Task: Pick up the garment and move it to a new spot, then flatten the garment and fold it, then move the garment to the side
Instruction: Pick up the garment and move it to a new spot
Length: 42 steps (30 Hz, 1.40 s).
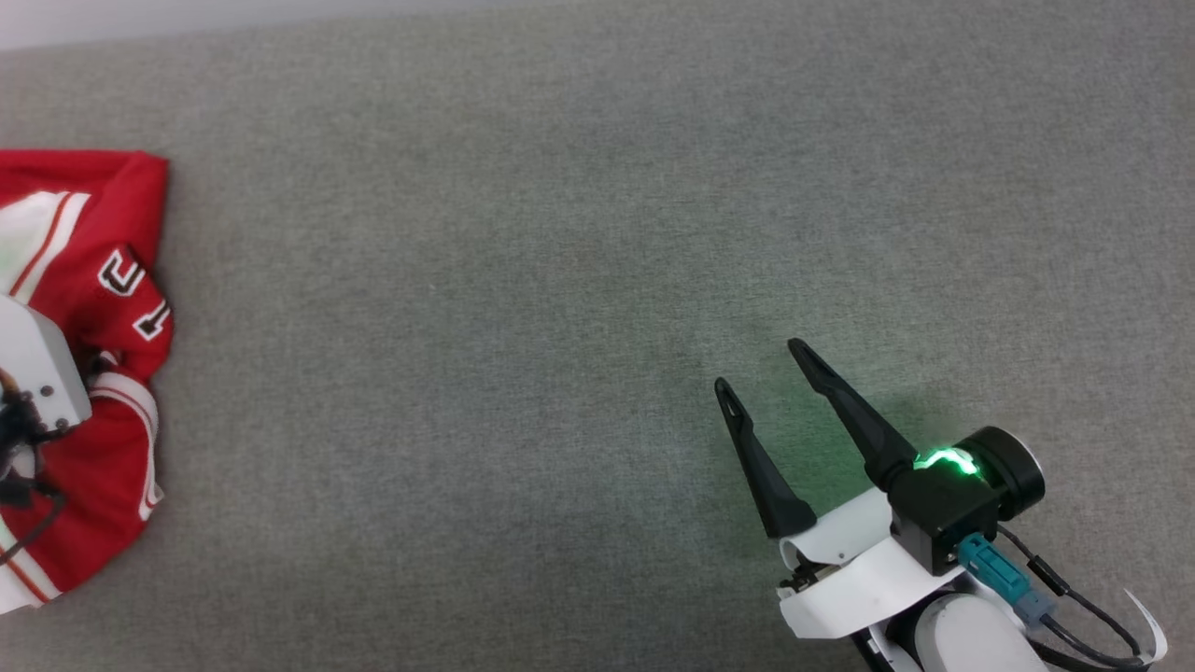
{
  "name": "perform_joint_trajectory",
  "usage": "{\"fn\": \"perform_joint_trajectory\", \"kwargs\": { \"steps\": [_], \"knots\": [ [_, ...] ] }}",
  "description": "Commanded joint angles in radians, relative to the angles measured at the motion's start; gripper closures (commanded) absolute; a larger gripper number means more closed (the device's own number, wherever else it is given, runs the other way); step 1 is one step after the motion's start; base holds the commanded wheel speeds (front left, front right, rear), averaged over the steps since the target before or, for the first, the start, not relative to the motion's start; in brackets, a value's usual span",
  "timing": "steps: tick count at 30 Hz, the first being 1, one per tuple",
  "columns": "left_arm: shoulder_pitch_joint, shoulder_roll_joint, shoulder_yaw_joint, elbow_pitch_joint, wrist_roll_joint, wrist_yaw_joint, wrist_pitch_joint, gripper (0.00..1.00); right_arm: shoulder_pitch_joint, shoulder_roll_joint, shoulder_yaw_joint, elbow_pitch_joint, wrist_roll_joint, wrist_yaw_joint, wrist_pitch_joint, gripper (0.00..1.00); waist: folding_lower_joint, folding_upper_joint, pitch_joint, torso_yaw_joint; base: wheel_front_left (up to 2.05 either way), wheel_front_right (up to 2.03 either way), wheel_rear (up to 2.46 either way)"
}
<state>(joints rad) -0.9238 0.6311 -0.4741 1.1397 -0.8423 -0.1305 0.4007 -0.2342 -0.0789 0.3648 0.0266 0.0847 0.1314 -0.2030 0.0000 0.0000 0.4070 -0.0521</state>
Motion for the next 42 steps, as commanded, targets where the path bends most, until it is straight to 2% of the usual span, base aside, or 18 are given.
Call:
{"fn": "perform_joint_trajectory", "kwargs": {
  "steps": [1, 2, 3, 11, 16, 18, 28, 37, 39, 40, 41, 42],
  "knots": [
    [0.086, -0.095, -0.039, 0.024, -0.008, 0.001, 0.022, 0.06, 0.004, 0.005, -0.002, -0.006, -0.006, -0.001, 0.000, 0.00, 0.0000, 0.0000, 0.007, -0.008, 0.00, 0.00, 0.00],
    [0.090, -0.102, -0.041, 0.015, -0.021, 0.000, 0.020, 0.83, 0.007, 0.006, -0.003, -0.008, -0.007, -0.001, 0.003, 0.00, 0.0000, 0.0000, 0.004, -0.006, 0.00, 0.00, 0.00],
    [0.092, -0.107, -0.037, 0.007, -0.037, -0.002, 0.011, 1.00, 0.009, 0.006, -0.004, -0.011, -0.008, -0.001, 0.005, 0.00, 0.0000, 0.0000, -0.001, -0.003, 0.00, 0.00, 0.00],
    [0.022, -0.053, -0.067, -0.033, -0.025, -0.002, -0.189, 1.00, 0.021, 0.008, -0.012, -0.006, 0.008, -0.001, 0.005, 0.00, 0.0000, 0.0000, -0.066, 0.017, 0.00, 0.00, 0.00],
    [-0.034, -0.037, -0.119, -0.067, 0.007, 0.000, -0.297, 1.00, 0.043, 0.012, -0.021, 0.018, 0.029, -0.001, -0.010, 0.00, 0.0000, 0.0000, -0.129, 0.018, 0.00, 0.00, 0.00],
    [-0.048, -0.047, -0.151, -0.096, 0.016, 0.001, -0.318, 1.00, 0.051, 0.015, -0.028, 0.026, 0.038, -0.001, -0.018, 0.00, 0.0000, 0.0000, -0.153, 0.014, 0.00, 0.00, 0.00],
    [-0.185, -0.086, -0.396, -0.327, 0.081, 0.001, -0.385, 1.00, 0.092, 0.025, -0.098, 0.032, 0.059, -0.001, -0.045, 0.00, 0.0000, 0.0000, -0.188, -0.055, 0.00, 0.00, 0.00],
    [-0.335, -0.153, -0.772, -0.590, 0.110, 0.001, -0.439, 1.00, 0.082, 0.029, -0.148, 0.016, 0.110, -0.001, -0.061, 0.00, 0.0000, 0.0000, -0.130, -0.175, 0.00, 0.00, 0.00],
    [-0.361, -0.151, -0.802, -0.657, 0.166, 0.001, -0.429, 1.00, 0.070, 0.029, -0.151, 0.004, 0.128, -0.001, -0.062, 0.00, 0.0000, 0.0000, -0.111, -0.205, 0.00, 0.00, 0.00],
    [-0.322, -0.158, -0.807, -0.699, 0.217, 0.001, -0.397, 1.00, 0.066, 0.030, -0.155, -0.003, 0.137, -0.001, -0.062, 0.00, 0.0000, 0.0000, -0.103, -0.219, 0.00, 0.00, 0.00],
    [-0.322, -0.158, -0.807, -0.699, 0.217, 0.001, -0.397, 1.00, 0.066, 0.030, -0.155, -0.003, 0.137, -0.001, -0.062, 0.00, 0.0000, 0.0000, -0.103, -0.219, 0.00, 0.00, 0.00],
    [-0.253, -0.153, -0.811, -0.800, 0.318, 0.001, -0.319, 1.00, 0.064, 0.029, -0.158, -0.015, 0.153, -0.001, -0.063, 0.00, 0.0000, 0.0000, -0.086, -0.245, 0.00, 0.00, 0.00]
  ]
}}
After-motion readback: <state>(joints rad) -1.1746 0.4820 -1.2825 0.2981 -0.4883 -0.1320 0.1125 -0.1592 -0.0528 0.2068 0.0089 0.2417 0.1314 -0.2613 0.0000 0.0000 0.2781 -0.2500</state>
